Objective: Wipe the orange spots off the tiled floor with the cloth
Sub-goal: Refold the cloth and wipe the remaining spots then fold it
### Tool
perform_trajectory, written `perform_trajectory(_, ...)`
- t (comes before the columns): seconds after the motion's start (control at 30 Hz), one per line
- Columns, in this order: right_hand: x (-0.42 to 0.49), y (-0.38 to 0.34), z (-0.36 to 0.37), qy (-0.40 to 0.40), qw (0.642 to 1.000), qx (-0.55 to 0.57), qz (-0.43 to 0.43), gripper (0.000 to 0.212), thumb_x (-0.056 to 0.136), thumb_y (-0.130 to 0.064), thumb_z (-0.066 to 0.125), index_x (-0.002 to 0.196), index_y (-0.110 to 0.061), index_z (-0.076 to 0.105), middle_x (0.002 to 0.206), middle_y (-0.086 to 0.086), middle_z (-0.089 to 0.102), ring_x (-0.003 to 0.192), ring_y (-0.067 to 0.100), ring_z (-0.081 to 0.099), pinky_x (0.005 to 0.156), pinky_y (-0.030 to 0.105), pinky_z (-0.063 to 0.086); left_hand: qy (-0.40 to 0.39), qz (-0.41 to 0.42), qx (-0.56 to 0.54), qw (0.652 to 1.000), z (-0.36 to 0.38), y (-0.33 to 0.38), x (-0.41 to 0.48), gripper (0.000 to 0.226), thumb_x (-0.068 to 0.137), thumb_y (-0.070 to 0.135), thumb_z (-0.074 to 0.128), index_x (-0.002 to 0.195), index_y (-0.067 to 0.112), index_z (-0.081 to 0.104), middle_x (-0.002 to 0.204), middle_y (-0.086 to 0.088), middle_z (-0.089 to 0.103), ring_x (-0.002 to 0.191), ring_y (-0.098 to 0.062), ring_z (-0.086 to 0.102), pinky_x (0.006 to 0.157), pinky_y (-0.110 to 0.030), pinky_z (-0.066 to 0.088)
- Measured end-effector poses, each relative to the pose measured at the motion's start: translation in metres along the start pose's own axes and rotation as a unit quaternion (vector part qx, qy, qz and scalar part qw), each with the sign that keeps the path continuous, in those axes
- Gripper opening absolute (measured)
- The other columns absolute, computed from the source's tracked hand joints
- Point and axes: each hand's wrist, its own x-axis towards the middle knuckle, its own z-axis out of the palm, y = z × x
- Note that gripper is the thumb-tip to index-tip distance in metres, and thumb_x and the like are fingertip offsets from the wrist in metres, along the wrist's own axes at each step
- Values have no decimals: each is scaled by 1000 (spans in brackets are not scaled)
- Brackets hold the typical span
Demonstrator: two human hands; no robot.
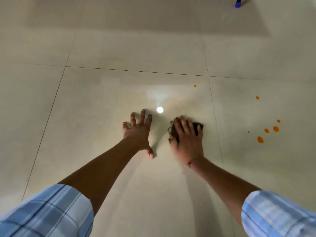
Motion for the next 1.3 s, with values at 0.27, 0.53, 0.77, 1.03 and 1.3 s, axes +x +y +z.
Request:
perform_trajectory(0.27, -101, -71, -70, -126, 884, 400, 204, 36, 97, -3, 45, 122, -16, 67, 120, 3, 69, 110, 19, 63, 97, 21, 44, 20, -109, -263, 959, 36, 19, -153, 57, 90, 40, 62, 138, 16, 43, 142, -8, 45, 120, -27, 51, 94, -38, 44)
perform_trajectory(0.53, -170, -72, -269, -219, 616, 655, 380, 35, 92, 6, 48, 88, -19, 73, 85, 6, 72, 73, 20, 66, 58, 25, 54, -168, -146, -571, 790, -85, 83, -294, 29, 91, 29, 63, 118, 17, 60, 101, -6, 63, 89, -21, 56, 67, -27, 41)
perform_trajectory(0.77, -208, -17, -398, -230, 576, 646, 445, 24, 95, -38, 58, 90, -16, 66, 89, 5, 71, 81, 22, 69, 62, 31, 55, -129, -181, -626, 748, -175, 161, -368, 20, 90, 34, 63, 83, 15, 65, 71, -3, 60, 63, -15, 53, 62, -26, 40)
perform_trajectory(1.03, -201, 70, -477, -235, 529, 732, 358, 43, 83, -1, 72, 122, -10, 57, 88, 12, 73, 77, 22, 72, 62, 23, 55, -89, -232, -714, 655, -243, 263, -367, 40, 95, 43, 54, 104, 7, 68, 85, -10, 67, 74, -20, 59, 62, -27, 45)
perform_trajectory(1.3, -158, 139, -637, -202, 606, 713, 288, 29, 85, -17, 75, 111, -10, 65, 83, 6, 73, 64, 12, 69, 60, 22, 54, -76, -19, -747, 660, -366, 347, -403, 52, 73, 65, 66, 114, 34, 67, 94, 6, 65, 90, -14, 52, 81, -29, 41)
